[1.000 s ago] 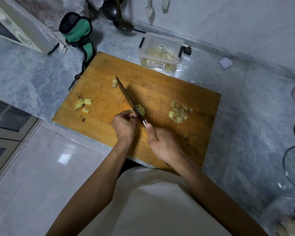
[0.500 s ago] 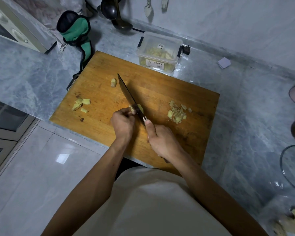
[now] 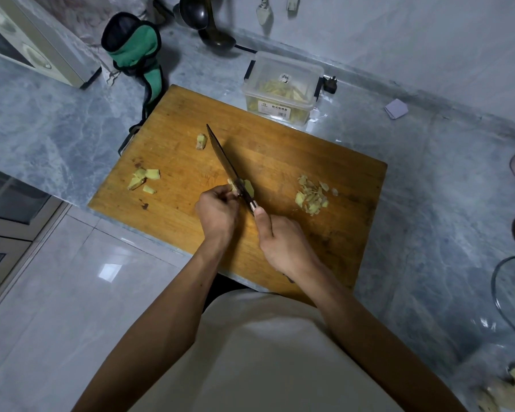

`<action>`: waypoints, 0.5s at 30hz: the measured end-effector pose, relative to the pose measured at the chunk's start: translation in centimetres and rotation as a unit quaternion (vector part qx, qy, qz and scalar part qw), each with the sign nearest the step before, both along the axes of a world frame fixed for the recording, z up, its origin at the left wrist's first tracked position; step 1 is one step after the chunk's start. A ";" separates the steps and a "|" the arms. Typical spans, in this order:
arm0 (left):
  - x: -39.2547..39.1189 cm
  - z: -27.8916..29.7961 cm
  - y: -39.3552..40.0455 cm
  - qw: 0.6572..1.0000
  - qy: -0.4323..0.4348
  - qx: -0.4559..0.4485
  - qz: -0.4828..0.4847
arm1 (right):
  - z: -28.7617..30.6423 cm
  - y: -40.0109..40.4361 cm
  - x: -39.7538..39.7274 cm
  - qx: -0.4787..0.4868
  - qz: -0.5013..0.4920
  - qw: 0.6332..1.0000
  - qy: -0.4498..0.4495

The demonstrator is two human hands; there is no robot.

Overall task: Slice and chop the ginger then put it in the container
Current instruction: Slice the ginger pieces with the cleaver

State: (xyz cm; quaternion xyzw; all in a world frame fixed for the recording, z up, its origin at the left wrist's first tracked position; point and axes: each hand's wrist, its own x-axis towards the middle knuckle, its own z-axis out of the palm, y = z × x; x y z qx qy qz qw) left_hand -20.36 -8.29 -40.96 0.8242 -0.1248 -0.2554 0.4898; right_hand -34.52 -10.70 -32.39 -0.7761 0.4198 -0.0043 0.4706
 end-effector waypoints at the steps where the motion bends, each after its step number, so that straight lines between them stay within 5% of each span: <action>1: -0.1 0.1 0.0 1.000 -0.009 0.002 -0.001 | 0.1 0.0 -0.1 0.004 -0.002 1.000 0.000; 15: 0.2 0.7 -0.8 0.997 -0.042 0.047 -0.037 | -0.5 -1.5 -0.8 0.221 -0.157 0.962 -0.045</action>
